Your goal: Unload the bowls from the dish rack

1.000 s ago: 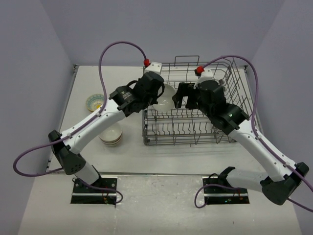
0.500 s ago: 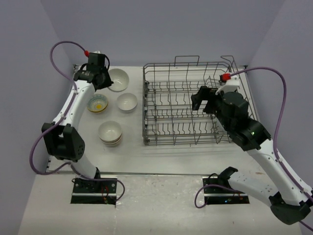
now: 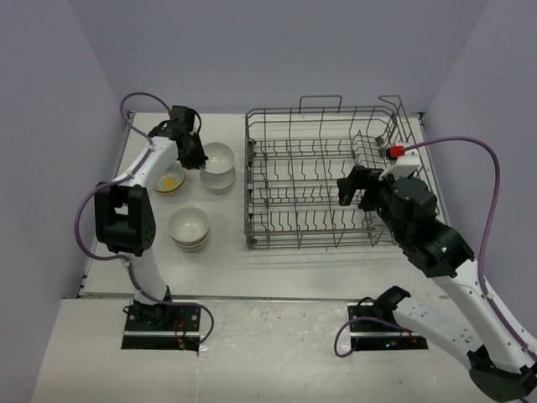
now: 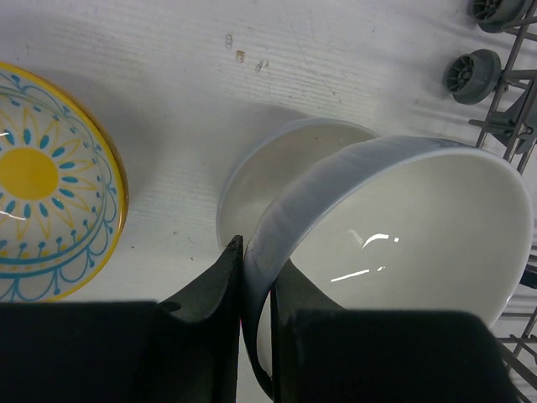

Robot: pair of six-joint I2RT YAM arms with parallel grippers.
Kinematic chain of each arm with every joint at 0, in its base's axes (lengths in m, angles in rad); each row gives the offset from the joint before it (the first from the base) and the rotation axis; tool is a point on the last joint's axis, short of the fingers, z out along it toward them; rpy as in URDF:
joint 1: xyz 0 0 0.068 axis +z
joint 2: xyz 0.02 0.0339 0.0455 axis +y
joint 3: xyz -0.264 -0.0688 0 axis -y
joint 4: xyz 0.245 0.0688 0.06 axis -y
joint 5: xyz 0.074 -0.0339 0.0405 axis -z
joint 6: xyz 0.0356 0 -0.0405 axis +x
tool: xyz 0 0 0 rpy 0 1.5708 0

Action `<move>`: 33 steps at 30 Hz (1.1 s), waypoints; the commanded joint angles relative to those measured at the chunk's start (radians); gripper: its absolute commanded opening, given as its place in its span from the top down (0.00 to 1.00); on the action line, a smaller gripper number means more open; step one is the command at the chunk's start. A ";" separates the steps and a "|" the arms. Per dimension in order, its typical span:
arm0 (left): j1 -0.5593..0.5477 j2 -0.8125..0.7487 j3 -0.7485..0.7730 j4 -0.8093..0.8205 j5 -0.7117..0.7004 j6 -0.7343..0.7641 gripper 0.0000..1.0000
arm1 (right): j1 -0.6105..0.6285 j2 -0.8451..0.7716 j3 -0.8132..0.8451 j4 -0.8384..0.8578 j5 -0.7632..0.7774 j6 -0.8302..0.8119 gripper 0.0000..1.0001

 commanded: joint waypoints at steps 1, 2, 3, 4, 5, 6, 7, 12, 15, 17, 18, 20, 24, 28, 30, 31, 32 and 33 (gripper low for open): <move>-0.002 0.008 -0.002 0.071 0.037 0.009 1.00 | -0.002 -0.003 -0.017 0.005 -0.007 -0.012 0.01; -0.004 0.013 -0.003 0.069 0.035 0.011 0.98 | -0.002 -0.004 -0.018 0.004 -0.007 -0.012 0.01; -0.006 0.016 -0.005 0.069 0.035 0.014 0.96 | -0.002 -0.004 -0.020 0.005 -0.010 -0.012 0.01; -0.013 0.019 -0.008 0.069 0.028 0.015 0.95 | -0.002 -0.006 -0.023 0.010 -0.013 -0.011 0.01; -0.019 0.020 -0.014 0.069 -0.001 0.015 0.95 | -0.002 -0.007 -0.028 0.013 -0.015 -0.017 0.01; -0.024 0.020 -0.018 0.069 -0.006 0.015 0.94 | -0.002 -0.010 -0.029 0.015 -0.013 -0.018 0.01; -0.029 0.025 -0.020 0.069 -0.005 0.015 0.94 | -0.003 -0.012 -0.032 0.018 -0.009 -0.018 0.01; -0.032 0.020 -0.040 0.072 -0.015 0.012 0.94 | -0.003 -0.019 -0.041 0.018 -0.009 -0.020 0.01; -0.032 0.011 -0.057 0.085 -0.021 0.012 0.81 | -0.003 -0.021 -0.046 0.019 -0.007 -0.032 0.01; -0.032 0.014 -0.058 0.083 -0.015 0.011 0.75 | -0.002 -0.019 -0.049 0.018 -0.002 -0.032 0.01; -0.033 0.016 -0.060 0.083 -0.012 0.012 0.73 | -0.003 -0.019 -0.051 0.018 -0.002 -0.032 0.01; -0.035 0.011 -0.063 0.079 -0.020 0.012 0.71 | -0.002 -0.021 -0.055 0.018 -0.002 -0.034 0.01; -0.041 -0.029 -0.078 0.079 -0.031 0.009 0.59 | -0.003 -0.007 -0.048 0.002 -0.002 -0.041 0.01; -0.045 -0.085 -0.107 0.066 -0.035 0.011 0.55 | -0.002 0.031 -0.034 -0.012 -0.007 -0.049 0.01; -0.047 -0.124 -0.121 0.066 -0.041 0.012 0.54 | -0.002 0.050 -0.031 -0.013 -0.012 -0.047 0.01; -0.047 -0.136 -0.133 0.066 -0.044 0.014 0.53 | -0.002 0.053 -0.031 -0.013 -0.016 -0.046 0.01; -0.047 -0.147 -0.138 0.066 -0.044 0.014 0.53 | -0.002 0.057 -0.029 -0.013 -0.016 -0.044 0.01; -0.047 -0.157 -0.140 0.066 -0.044 0.017 0.53 | -0.003 0.063 -0.025 -0.013 -0.018 -0.043 0.01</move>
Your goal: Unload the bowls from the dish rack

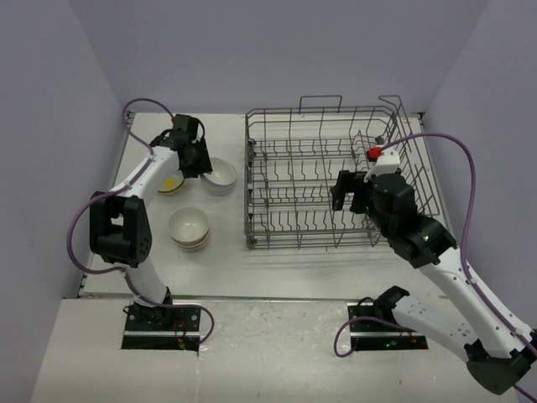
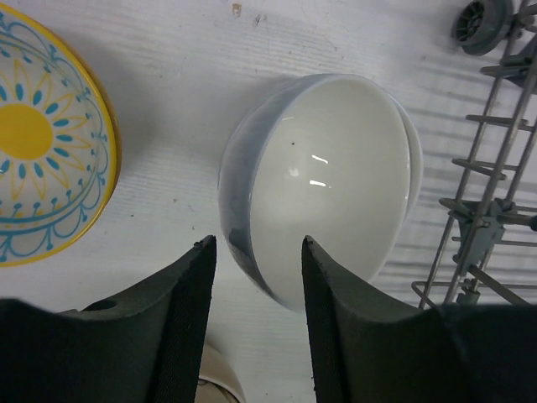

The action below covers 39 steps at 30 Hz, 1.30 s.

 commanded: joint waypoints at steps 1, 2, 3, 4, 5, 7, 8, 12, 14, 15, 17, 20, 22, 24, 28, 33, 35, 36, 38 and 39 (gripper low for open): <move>-0.007 -0.091 -0.011 0.015 -0.012 0.013 0.53 | -0.003 0.020 0.030 0.001 -0.014 -0.009 0.01; -0.007 -0.092 -0.014 0.012 -0.012 0.014 0.53 | -0.002 0.023 0.031 0.001 -0.011 -0.009 0.01; -0.007 -0.097 -0.017 0.004 -0.016 0.016 0.53 | -0.002 0.029 0.034 0.000 -0.011 -0.009 0.01; -0.007 -0.100 -0.021 -0.001 -0.021 0.017 0.53 | -0.003 0.034 0.036 0.001 -0.008 -0.011 0.01; -0.007 -0.100 -0.026 -0.005 -0.019 0.019 0.53 | -0.003 0.040 0.037 0.001 -0.004 -0.014 0.01; -0.007 -0.115 -0.049 0.004 -0.022 0.019 0.61 | -0.008 0.069 0.047 -0.002 0.006 -0.017 0.01; -0.007 -0.121 -0.060 0.012 -0.024 0.020 0.66 | -0.009 0.077 0.050 -0.004 0.004 -0.017 0.01; -0.007 -0.105 -0.098 0.033 -0.006 0.025 0.86 | -0.012 0.088 0.051 -0.005 -0.010 -0.006 0.01; -0.007 -0.095 -0.110 0.041 -0.007 0.020 0.86 | -0.012 0.085 0.051 -0.005 -0.016 -0.003 0.01; -0.007 -0.089 -0.115 0.044 -0.009 0.019 0.86 | -0.012 0.085 0.050 -0.005 -0.014 -0.002 0.01; -0.007 -0.089 -0.124 0.048 -0.010 0.017 0.87 | -0.012 0.077 0.051 -0.010 -0.010 -0.006 0.01; -0.007 -0.105 -0.129 0.053 -0.007 0.016 0.88 | -0.012 0.068 0.051 -0.013 -0.002 -0.008 0.01; -0.007 -0.112 -0.129 0.058 -0.001 0.017 0.87 | -0.014 0.066 0.053 -0.014 0.004 -0.009 0.01; -0.007 -0.109 -0.126 0.068 0.013 0.019 0.86 | -0.012 0.072 0.054 -0.013 0.001 -0.009 0.01; -0.007 -0.071 -0.121 0.068 0.039 0.022 0.88 | -0.017 0.086 0.048 -0.013 0.006 -0.011 0.01; -0.007 -0.062 -0.129 0.084 0.051 0.019 0.91 | -0.023 0.082 0.042 -0.014 0.003 -0.012 0.01; -0.007 -0.049 -0.130 0.082 0.051 0.022 0.94 | -0.023 0.080 0.042 -0.011 0.000 -0.012 0.01; -0.007 -0.046 -0.135 0.082 0.051 0.022 0.95 | -0.023 0.082 0.042 -0.011 -0.002 -0.012 0.01; -0.007 -0.042 -0.140 0.084 0.051 0.022 0.99 | -0.025 0.088 0.040 -0.011 0.001 -0.012 0.01; -0.007 -0.042 -0.144 0.085 0.051 0.023 0.99 | -0.025 0.089 0.039 -0.011 -0.001 -0.012 0.01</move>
